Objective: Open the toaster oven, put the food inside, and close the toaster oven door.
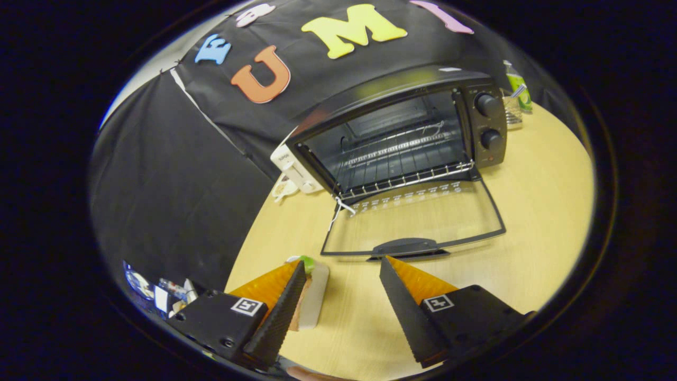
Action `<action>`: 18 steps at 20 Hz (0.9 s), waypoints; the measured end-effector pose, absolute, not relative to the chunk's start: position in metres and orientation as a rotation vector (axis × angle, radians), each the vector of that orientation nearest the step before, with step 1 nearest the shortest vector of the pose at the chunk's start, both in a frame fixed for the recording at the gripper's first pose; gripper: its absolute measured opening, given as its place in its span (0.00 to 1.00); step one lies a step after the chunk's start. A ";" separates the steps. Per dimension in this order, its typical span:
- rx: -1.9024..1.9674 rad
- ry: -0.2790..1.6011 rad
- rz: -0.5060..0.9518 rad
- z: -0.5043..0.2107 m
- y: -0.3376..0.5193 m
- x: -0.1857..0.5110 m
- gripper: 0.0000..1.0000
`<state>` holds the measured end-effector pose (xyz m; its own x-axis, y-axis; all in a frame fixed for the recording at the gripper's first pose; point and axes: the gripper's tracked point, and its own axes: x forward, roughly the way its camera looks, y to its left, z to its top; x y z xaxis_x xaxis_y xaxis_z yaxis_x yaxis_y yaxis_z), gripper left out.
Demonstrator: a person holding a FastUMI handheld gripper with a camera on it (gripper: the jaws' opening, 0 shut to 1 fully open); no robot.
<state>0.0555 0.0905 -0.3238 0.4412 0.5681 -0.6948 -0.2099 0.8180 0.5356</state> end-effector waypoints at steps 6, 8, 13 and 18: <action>0.417 1.269 0.687 -0.329 0.130 0.020 0.86; 0.409 1.311 0.719 -0.330 0.139 0.012 0.81; 0.364 1.338 0.723 -0.342 0.150 0.007 0.63; 0.398 1.338 0.748 -0.342 0.153 0.002 0.44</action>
